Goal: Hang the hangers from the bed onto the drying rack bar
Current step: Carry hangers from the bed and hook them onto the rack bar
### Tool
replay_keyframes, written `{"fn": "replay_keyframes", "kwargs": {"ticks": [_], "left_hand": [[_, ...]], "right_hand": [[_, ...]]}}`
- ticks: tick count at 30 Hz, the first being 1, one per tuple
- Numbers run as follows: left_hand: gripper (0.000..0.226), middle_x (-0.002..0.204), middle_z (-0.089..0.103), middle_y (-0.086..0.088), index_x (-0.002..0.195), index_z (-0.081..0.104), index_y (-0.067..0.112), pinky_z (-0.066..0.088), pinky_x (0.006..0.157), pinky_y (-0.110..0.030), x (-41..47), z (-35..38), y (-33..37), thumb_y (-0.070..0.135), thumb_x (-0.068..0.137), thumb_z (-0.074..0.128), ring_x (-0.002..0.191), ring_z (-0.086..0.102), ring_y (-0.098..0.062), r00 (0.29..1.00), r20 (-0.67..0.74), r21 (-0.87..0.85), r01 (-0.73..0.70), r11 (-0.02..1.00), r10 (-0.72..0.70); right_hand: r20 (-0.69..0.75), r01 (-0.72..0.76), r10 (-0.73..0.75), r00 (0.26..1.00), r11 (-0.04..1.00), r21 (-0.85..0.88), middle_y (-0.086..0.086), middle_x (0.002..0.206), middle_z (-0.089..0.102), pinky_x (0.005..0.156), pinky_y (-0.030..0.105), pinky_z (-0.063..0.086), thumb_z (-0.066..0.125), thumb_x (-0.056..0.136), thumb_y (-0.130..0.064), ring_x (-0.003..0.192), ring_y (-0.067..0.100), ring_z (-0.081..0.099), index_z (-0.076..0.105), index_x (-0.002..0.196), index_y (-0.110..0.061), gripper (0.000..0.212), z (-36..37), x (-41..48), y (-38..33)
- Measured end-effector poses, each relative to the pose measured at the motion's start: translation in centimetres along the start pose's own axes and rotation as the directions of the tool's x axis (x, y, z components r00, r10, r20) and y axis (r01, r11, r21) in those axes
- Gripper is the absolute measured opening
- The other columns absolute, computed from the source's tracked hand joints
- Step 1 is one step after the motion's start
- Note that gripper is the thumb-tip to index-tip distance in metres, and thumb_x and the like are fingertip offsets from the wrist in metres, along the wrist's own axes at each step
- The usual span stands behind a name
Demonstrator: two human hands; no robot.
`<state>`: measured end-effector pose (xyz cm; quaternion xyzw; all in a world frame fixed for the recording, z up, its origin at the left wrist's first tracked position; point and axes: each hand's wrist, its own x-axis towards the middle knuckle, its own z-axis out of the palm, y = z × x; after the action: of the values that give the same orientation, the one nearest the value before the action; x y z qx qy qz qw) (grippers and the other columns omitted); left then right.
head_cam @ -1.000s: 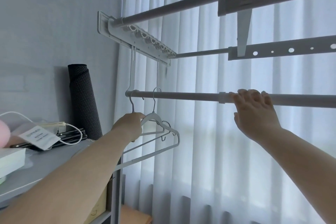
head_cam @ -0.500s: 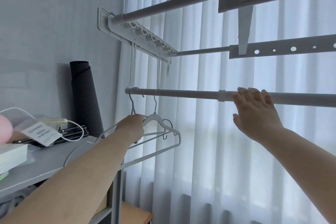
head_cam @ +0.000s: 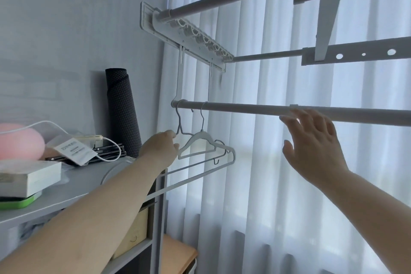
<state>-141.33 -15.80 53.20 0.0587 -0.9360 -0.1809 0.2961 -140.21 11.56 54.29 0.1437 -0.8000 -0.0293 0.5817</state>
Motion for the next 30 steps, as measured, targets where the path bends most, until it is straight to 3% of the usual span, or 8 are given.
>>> {"fn": "replay_keyframes", "kwargs": {"ticks": [3, 6, 10, 13, 18, 23, 28, 30], "left_hand": [[0.033, 0.125, 0.056, -0.009, 0.125, 0.052, 0.01, 0.043, 0.091, -0.036, -3.0, -0.8, -1.5, 0.017, 0.094, 0.044, 0.112, 0.053, -0.024, 0.992, -0.12, -0.106, -0.042, 0.993, 0.029], [0.03, 0.115, 0.059, -0.005, 0.123, 0.054, 0.011, 0.044, 0.086, -0.03, -7.8, -1.9, -3.5, 0.013, 0.094, 0.045, 0.105, 0.055, -0.02, 0.982, -0.19, -0.192, -0.048, 0.98, 0.01], [0.025, 0.089, 0.059, 0.008, 0.114, 0.058, 0.02, 0.044, 0.082, -0.024, -17.5, -3.2, -7.1, 0.013, 0.093, 0.047, 0.093, 0.058, -0.014, 0.962, -0.19, -0.252, 0.143, 0.957, -0.194], [0.02, 0.071, 0.06, 0.02, 0.093, 0.058, 0.03, 0.043, 0.075, -0.017, -26.9, -3.8, -10.5, 0.012, 0.092, 0.048, 0.078, 0.059, 0.0, 0.897, -0.119, -0.24, 0.391, 0.889, -0.426], [0.039, 0.053, 0.056, 0.04, 0.066, 0.051, 0.04, 0.046, 0.075, -0.021, -44.8, -5.4, -14.0, 0.008, 0.089, 0.053, 0.06, 0.055, 0.018, 0.613, -0.127, -0.237, 0.744, 0.624, -0.779], [0.04, 0.049, 0.059, 0.02, 0.064, 0.049, 0.039, 0.045, 0.073, -0.021, -62.6, -11.0, -13.8, 0.008, 0.089, 0.049, 0.059, 0.057, 0.007, 0.212, -0.262, -0.322, 0.901, 0.292, -0.941], [0.029, 0.09, 0.069, 0.004, 0.073, 0.058, 0.028, 0.042, 0.079, -0.023, -79.7, -16.9, -12.7, 0.01, 0.09, 0.043, 0.098, 0.061, -0.018, -0.151, -0.32, -0.351, 0.936, -0.031, -0.935], [0.026, 0.109, 0.067, 0.0, 0.092, 0.065, 0.02, 0.042, 0.082, -0.022, -85.9, -19.0, -12.4, 0.01, 0.09, 0.04, 0.105, 0.058, -0.018, -0.265, -0.34, -0.348, 0.927, -0.141, -0.902]], "right_hand": [[0.003, 0.053, -0.054, 0.999, 0.988, 0.147, 0.017, 0.099, 0.068, 0.091, 0.036, 0.028, 0.076, 0.058, 0.0, 0.102, 0.026, 0.041, 0.066, 0.098, -0.002, 0.042, 0.4, -0.8, -2.3], [0.201, 0.017, -0.102, 0.974, 0.923, 0.383, 0.007, 0.101, 0.069, 0.091, 0.034, 0.04, 0.062, 0.079, -0.006, 0.104, 0.029, 0.057, 0.066, 0.105, -0.01, 0.026, -0.7, -2.0, -6.2], [0.403, 0.053, -0.415, 0.816, 0.747, 0.662, -0.005, 0.112, 0.065, 0.088, 0.025, 0.043, 0.04, 0.093, -0.022, 0.107, 0.018, 0.057, 0.057, 0.116, -0.025, 0.028, -3.3, -4.0, -13.8], [0.323, 0.157, -0.677, 0.662, 0.547, 0.822, -0.003, 0.114, 0.063, 0.086, 0.027, 0.046, 0.038, 0.094, -0.024, 0.105, 0.019, 0.058, 0.055, 0.117, -0.025, 0.029, -5.9, -7.1, -20.1], [0.136, 0.144, -0.874, 0.466, 0.227, 0.963, -0.003, 0.111, 0.065, 0.079, 0.026, 0.045, 0.039, 0.094, -0.02, 0.101, 0.018, 0.061, 0.058, 0.114, -0.023, 0.028, -11.7, -14.5, -30.5], [-0.045, 0.112, -0.967, 0.251, -0.017, 0.994, -0.004, 0.107, 0.065, 0.081, 0.025, 0.045, 0.043, 0.092, -0.023, 0.1, 0.019, 0.061, 0.061, 0.106, -0.022, 0.022, -21.8, -23.0, -38.2], [-0.154, 0.101, -0.982, 0.104, -0.144, 0.984, -0.018, 0.066, 0.055, 0.064, 0.017, 0.039, 0.046, 0.092, -0.025, 0.077, 0.005, 0.058, 0.062, 0.097, -0.023, 0.017, -32.2, -30.4, -43.5], [-0.178, 0.053, -0.981, 0.079, -0.174, 0.983, -0.018, 0.073, 0.058, 0.063, 0.014, 0.035, 0.047, 0.092, -0.024, 0.077, 0.004, 0.055, 0.062, 0.098, -0.025, 0.015, -36.8, -33.3, -46.2]]}}
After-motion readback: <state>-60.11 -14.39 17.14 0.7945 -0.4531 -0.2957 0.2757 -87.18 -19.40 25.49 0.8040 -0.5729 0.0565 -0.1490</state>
